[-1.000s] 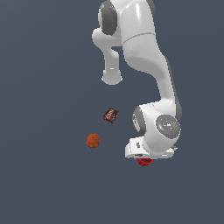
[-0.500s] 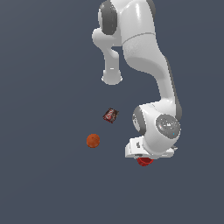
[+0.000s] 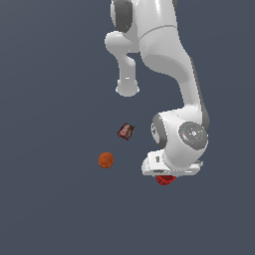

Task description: Pick up a designated object from a clutter of objects.

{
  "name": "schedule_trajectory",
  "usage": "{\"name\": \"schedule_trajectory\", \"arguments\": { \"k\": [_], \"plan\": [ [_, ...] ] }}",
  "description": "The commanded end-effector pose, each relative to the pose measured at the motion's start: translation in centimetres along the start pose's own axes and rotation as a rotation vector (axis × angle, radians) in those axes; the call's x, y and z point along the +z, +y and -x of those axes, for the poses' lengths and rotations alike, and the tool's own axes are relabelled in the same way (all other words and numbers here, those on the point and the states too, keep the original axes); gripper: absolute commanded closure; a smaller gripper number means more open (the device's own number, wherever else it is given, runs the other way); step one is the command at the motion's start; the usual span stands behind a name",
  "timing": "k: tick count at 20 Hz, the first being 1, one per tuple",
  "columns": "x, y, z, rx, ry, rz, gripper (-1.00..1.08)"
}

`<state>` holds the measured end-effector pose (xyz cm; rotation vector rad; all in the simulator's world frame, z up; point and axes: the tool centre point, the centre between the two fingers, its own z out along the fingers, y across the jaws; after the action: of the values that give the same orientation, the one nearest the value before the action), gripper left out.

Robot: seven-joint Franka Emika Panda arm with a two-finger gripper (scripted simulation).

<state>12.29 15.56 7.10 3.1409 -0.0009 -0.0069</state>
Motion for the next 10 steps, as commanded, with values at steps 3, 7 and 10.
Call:
{"name": "schedule_trajectory", "arguments": {
  "k": [3, 7, 10],
  "plan": [
    [-2.9, 0.2, 0.8, 0.000, 0.004, -0.001, 1.08],
    [-6.3, 0.4, 1.9, 0.000, 0.004, 0.000, 1.08],
    [-9.4, 0.7, 2.8, 0.000, 0.004, 0.000, 1.08]
  ]
}}
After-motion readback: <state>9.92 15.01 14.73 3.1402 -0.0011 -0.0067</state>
